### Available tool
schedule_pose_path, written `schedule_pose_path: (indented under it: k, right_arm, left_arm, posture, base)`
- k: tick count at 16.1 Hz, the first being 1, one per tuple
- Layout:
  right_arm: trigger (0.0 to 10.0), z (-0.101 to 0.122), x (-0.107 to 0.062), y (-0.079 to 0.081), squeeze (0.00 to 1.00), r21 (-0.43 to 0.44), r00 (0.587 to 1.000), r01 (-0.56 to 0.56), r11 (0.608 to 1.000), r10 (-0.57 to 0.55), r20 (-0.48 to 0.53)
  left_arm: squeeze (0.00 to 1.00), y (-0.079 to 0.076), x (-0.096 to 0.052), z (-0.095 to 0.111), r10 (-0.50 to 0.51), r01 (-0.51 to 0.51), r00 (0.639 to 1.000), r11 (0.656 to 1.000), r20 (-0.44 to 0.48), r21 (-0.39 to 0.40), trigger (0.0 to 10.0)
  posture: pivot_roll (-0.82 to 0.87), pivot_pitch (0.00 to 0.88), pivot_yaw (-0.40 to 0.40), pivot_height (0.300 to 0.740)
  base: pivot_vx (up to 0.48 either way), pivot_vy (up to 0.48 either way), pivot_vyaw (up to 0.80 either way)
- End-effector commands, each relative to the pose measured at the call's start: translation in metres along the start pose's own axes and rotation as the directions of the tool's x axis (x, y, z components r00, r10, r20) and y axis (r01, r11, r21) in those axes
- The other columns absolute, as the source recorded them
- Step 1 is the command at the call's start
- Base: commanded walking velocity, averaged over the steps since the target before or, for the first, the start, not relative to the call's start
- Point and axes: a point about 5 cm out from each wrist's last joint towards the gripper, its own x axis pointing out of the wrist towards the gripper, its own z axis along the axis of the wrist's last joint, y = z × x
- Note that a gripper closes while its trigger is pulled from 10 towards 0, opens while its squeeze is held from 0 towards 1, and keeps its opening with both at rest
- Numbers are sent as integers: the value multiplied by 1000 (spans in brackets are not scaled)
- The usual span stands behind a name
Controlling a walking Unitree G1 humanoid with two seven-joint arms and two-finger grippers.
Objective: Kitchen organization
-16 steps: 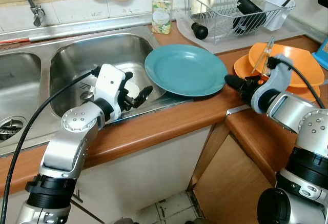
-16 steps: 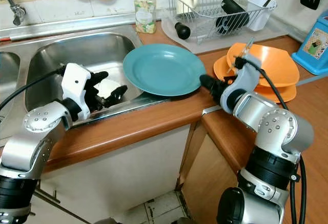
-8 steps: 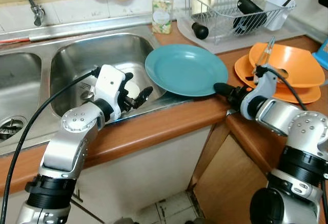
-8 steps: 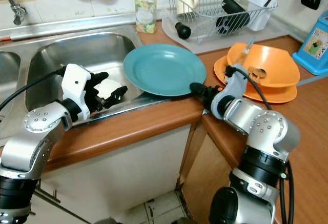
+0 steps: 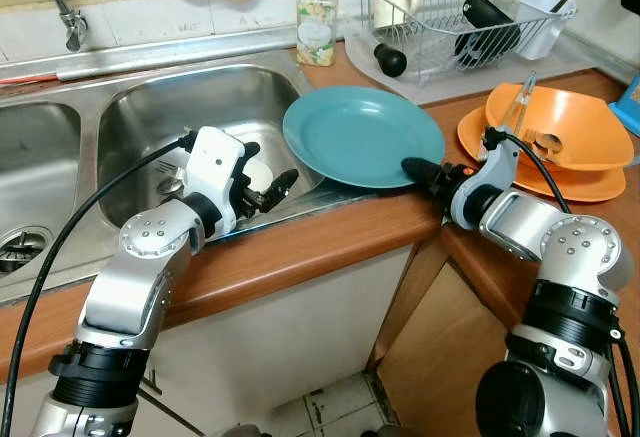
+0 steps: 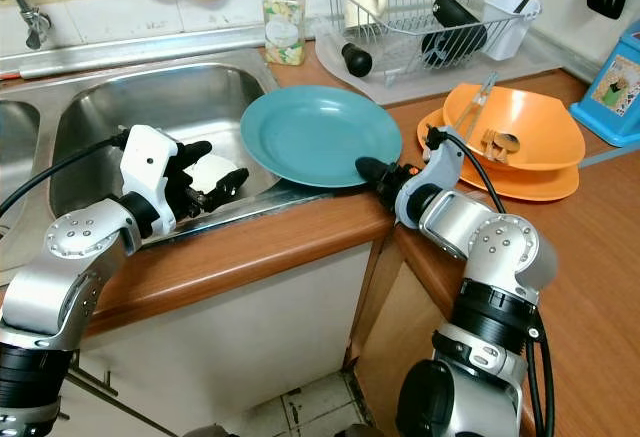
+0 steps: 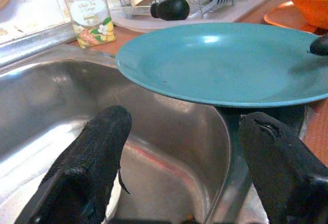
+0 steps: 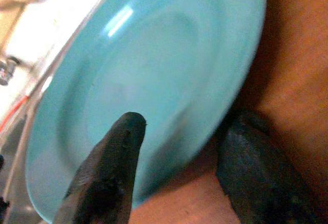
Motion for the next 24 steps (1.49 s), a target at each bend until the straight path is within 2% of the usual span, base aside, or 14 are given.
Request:
schedule_pose_path:
  k: [1,12,17,18,19,21,22,23,24]
  right_arm:
    - [0,3,1,3,0,7,1000,-18,1000,18,19]
    - [0,3,5,7,0,41,997,-60,997,58,47]
    - [0,9,4,19,0,38,990,-121,992,117,82]
    - [0,11,4,23,0,32,986,-141,990,137,92]
    - [0,13,3,28,0,18,982,-163,986,160,103]
    - [0,18,1,38,0,-25,969,-206,978,208,137]
    - [0,22,-2,44,0,-41,956,-242,969,245,161]
    - [0,24,-4,48,0,-51,947,-265,963,270,177]
    - [0,26,-5,50,0,-54,938,-287,956,292,188]
  left_arm:
    - [0,-1,-1,3,-8,8,1000,1000,6,11,10000]
    - [0,1,0,5,-5,5,1000,1000,12,21,10000]
    - [0,8,0,8,51,-51,998,999,33,9,10000]
    - [125,12,0,9,78,-78,996,997,42,-16,10000]
    - [1000,16,-1,10,112,-109,992,993,51,-53,10000]
    - [1000,28,-3,11,187,-175,979,976,80,-133,10000]
    - [753,35,-6,10,235,-213,968,957,93,-198,10000]
    - [231,38,-8,9,255,-225,962,944,100,-243,10000]
    - [0,40,-9,8,264,-224,958,932,109,-286,10000]
  posture:
    - [-61,0,-7,740]
    - [-56,0,-2,740]
    - [-53,0,3,740]
    - [-52,0,3,740]
    - [-51,0,4,740]
    - [-52,0,5,740]
    - [-54,0,8,740]
    - [-54,0,8,740]
    - [-54,0,8,740]
  base:
    - [0,0,0]
    - [0,0,0]
    - [0,0,0]
    - [0,0,0]
    - [0,0,0]
    - [0,0,0]
    - [0,0,0]
    - [0,0,0]
    - [0,0,0]
